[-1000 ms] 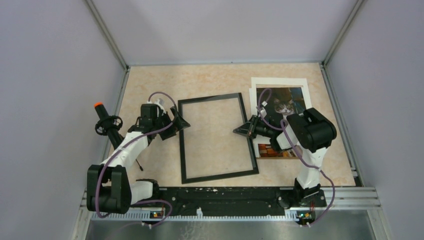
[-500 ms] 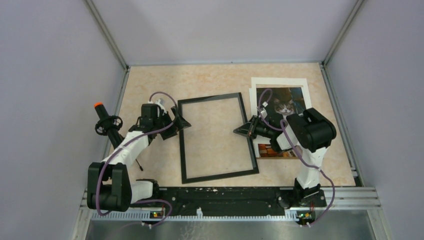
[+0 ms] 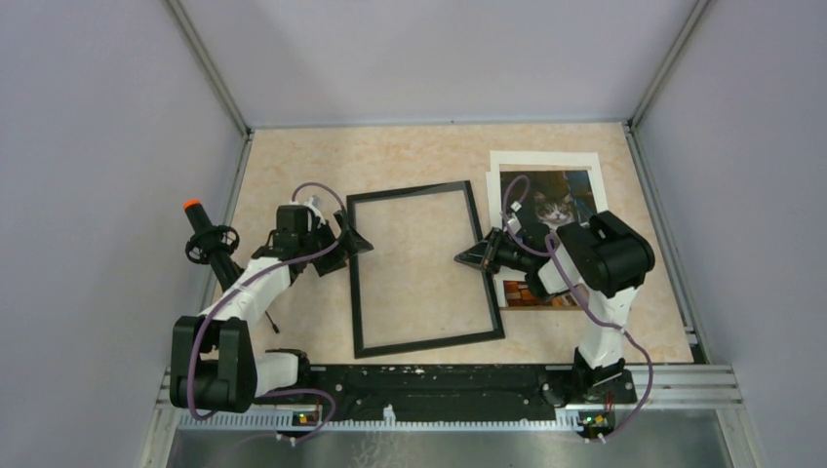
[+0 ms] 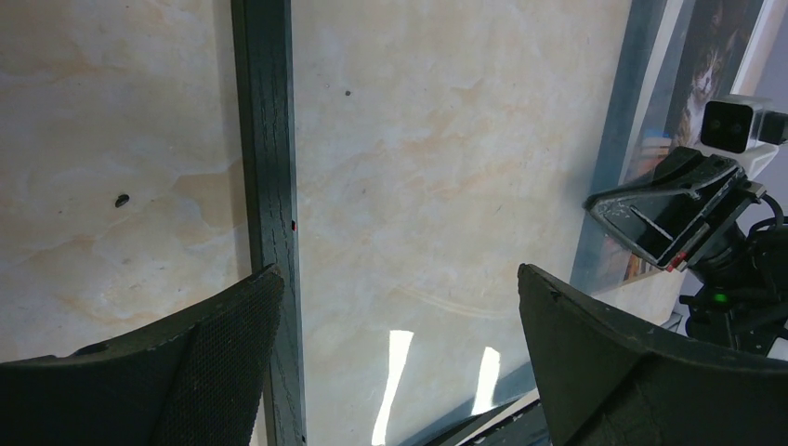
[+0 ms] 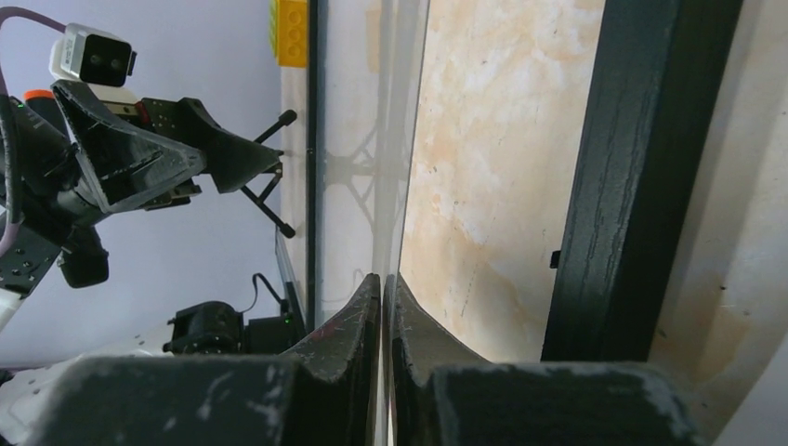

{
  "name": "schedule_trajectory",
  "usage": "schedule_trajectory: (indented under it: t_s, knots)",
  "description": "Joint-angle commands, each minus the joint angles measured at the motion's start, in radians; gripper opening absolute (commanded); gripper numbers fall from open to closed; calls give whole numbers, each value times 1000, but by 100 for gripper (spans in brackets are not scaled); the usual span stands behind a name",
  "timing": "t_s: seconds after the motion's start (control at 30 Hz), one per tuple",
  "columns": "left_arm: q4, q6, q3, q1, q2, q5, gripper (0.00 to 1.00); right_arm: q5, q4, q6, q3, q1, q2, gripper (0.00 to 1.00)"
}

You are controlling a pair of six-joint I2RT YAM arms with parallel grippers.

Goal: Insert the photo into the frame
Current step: Place the photo frame item in the photo frame.

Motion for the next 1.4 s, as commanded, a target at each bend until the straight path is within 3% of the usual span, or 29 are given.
schedule_trajectory:
  t_s: [0.0,0.07,0.27,0.47,0.6,0.83,1.1,1.2,1.37]
  knots:
    - [44,1,-5,5,-5,17,98,-3,-23,-25,32,14,-19,7]
    - [47,0,-7,5,-5,16,98,-3,-78,-27,46,14,-25,13]
    - [58,-5,-15,5,7,20,98,12,-167,-72,57,14,-65,15]
    - [64,-7,-17,5,7,26,98,24,-274,-121,77,20,-107,24]
    - [56,-3,-15,5,1,27,98,87,-506,-214,119,44,-169,40]
    - [52,0,-16,5,-13,29,98,229,-871,-349,224,85,-249,57]
    - [51,3,-24,5,-31,33,99,356,-1117,-416,318,113,-306,69]
    - [48,9,-24,5,-36,35,98,390,-1212,-440,358,127,-318,80]
    - [47,12,-31,5,-46,46,99,458,-1315,-464,414,161,-338,88]
